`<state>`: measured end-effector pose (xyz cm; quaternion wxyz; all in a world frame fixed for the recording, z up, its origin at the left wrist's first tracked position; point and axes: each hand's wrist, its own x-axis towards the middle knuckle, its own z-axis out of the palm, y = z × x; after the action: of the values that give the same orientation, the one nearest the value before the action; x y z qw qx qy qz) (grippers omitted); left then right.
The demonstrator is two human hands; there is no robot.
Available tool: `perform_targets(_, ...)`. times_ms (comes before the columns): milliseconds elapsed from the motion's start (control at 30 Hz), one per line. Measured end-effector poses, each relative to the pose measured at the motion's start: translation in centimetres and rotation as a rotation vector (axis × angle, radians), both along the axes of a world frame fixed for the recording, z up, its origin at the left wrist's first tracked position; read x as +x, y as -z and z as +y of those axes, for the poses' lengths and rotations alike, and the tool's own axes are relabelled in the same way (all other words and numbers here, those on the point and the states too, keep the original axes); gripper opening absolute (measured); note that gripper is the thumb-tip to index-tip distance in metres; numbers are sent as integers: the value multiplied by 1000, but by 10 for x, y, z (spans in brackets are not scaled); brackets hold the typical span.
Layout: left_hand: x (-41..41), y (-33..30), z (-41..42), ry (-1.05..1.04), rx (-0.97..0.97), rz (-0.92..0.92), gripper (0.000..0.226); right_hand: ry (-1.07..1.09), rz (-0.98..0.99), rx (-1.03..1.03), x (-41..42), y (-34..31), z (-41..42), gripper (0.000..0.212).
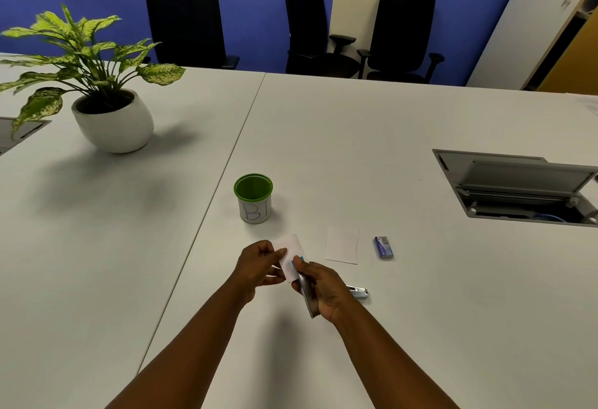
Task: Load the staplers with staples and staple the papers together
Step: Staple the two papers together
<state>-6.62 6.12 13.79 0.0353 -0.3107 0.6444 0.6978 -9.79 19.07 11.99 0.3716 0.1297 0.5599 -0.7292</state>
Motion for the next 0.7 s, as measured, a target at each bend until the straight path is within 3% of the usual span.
perform_targets(233, -1, 0, 1, 17, 0, 14, 27, 30, 84, 63, -2, 2, 0, 13)
perform_targets(433, -1, 0, -1, 2, -12, 12, 27, -29, -12, 31, 0, -3, 4, 20)
perform_targets(600, 1, 5, -14, -164, -10, 3, 26, -114, 23, 180, -2, -2, 10, 39)
perform_targets(700, 4, 8, -23, -234, 50, 17, 26, -89, 123, 321, -5, 6, 11, 36)
